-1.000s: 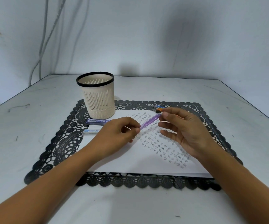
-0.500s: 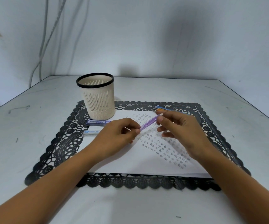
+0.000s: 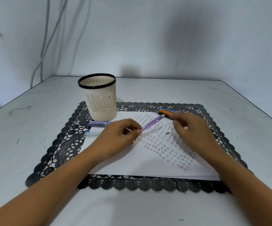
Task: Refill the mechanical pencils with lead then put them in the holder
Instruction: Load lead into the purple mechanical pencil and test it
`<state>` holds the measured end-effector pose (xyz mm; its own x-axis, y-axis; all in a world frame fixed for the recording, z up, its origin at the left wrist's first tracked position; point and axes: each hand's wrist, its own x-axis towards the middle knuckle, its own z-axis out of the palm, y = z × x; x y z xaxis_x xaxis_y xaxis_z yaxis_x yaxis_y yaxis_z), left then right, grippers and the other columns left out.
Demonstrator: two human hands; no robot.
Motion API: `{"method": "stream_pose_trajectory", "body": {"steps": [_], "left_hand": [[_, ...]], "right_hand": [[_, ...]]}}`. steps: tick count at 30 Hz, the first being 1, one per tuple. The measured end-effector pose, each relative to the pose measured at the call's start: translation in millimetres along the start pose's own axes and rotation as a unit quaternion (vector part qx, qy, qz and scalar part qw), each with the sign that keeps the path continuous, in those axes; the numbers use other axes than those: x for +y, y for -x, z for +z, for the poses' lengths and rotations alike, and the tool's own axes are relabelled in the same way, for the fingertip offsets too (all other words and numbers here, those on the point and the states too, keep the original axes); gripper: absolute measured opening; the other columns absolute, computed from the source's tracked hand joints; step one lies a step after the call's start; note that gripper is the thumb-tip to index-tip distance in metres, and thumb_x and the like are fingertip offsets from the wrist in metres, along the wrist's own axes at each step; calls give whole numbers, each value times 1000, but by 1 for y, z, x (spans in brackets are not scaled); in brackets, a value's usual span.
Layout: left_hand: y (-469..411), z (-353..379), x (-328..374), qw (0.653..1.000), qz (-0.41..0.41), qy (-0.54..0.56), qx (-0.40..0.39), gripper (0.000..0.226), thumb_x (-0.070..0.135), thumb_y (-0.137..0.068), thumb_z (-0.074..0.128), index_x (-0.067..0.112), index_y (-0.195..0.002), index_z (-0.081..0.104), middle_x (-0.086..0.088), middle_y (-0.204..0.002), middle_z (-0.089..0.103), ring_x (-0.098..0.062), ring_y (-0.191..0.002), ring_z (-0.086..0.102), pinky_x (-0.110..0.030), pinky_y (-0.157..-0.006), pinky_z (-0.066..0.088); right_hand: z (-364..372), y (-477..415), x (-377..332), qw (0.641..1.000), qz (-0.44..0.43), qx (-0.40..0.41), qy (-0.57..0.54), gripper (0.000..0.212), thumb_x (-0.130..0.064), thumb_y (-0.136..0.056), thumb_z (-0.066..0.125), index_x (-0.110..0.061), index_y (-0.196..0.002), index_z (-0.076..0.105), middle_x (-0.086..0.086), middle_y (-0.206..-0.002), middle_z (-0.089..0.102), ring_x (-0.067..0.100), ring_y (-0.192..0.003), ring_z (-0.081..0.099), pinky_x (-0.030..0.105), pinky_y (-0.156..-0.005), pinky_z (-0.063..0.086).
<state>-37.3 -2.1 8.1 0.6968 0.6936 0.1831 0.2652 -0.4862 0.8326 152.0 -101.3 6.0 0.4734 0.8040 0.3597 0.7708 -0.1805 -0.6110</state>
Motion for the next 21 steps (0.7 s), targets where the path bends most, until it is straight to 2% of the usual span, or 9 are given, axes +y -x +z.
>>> {"method": "stream_pose_trajectory", "body": {"steps": [2,4,10,12,14,18,21], "left_hand": [[0,0,0,1000,4,-2,-1,14,21,-86,60,33,-82,62,22,-64,63,-11,-64,64,-34,-78,53],[0,1,-1,1000,6,-5,-3,14,20,-86,60,33,-81,61,22,-63,63,-11,-63,63,-32,-76,52],[-1,1,-3,1000,11,-7,-5,14,21,-86,60,33,-82,61,22,-64,62,-8,-62,63,-26,-73,50],[-1,2,-3,1000,16,-6,-4,15,20,-86,60,34,-81,61,18,-64,62,-4,-60,61,-18,-68,48],[-1,2,-2,1000,19,-2,-6,16,19,-86,60,34,-81,61,18,-63,61,-1,-59,59,-13,-64,46],[0,2,-1,1000,20,-1,-8,16,19,-86,60,34,-80,61,22,-61,61,1,-58,58,-11,-63,44],[0,2,-1,1000,27,-6,-7,16,20,-86,60,35,-80,60,19,-63,60,2,-58,58,-12,-64,45]], "right_hand": [[5,2,4,994,-40,-54,88,28,-20,-93,51,-19,-119,61,-5,-102,57,0,-76,50,10,-68,36],[8,4,5,986,-66,-89,127,28,-21,-93,52,-19,-118,62,-3,-110,57,4,-85,49,15,-78,36],[7,2,3,986,-78,-77,123,15,-17,-90,55,-16,-99,68,-3,-97,63,8,-83,55,18,-77,44],[5,1,1,994,-56,-58,73,11,-16,-91,55,-17,-95,66,-6,-90,64,4,-78,56,11,-71,44],[0,-1,-4,999,-16,-43,-28,8,-16,-89,59,-23,-89,64,-11,-82,63,-2,-74,56,4,-65,42],[-11,1,-17,971,29,-32,-237,15,-13,-85,63,-28,-83,66,-7,-74,65,-1,-64,57,12,-60,48],[-14,3,-22,956,38,-28,-291,16,-9,-84,64,-24,-84,68,-6,-72,66,-2,-65,59,14,-62,51]]}}
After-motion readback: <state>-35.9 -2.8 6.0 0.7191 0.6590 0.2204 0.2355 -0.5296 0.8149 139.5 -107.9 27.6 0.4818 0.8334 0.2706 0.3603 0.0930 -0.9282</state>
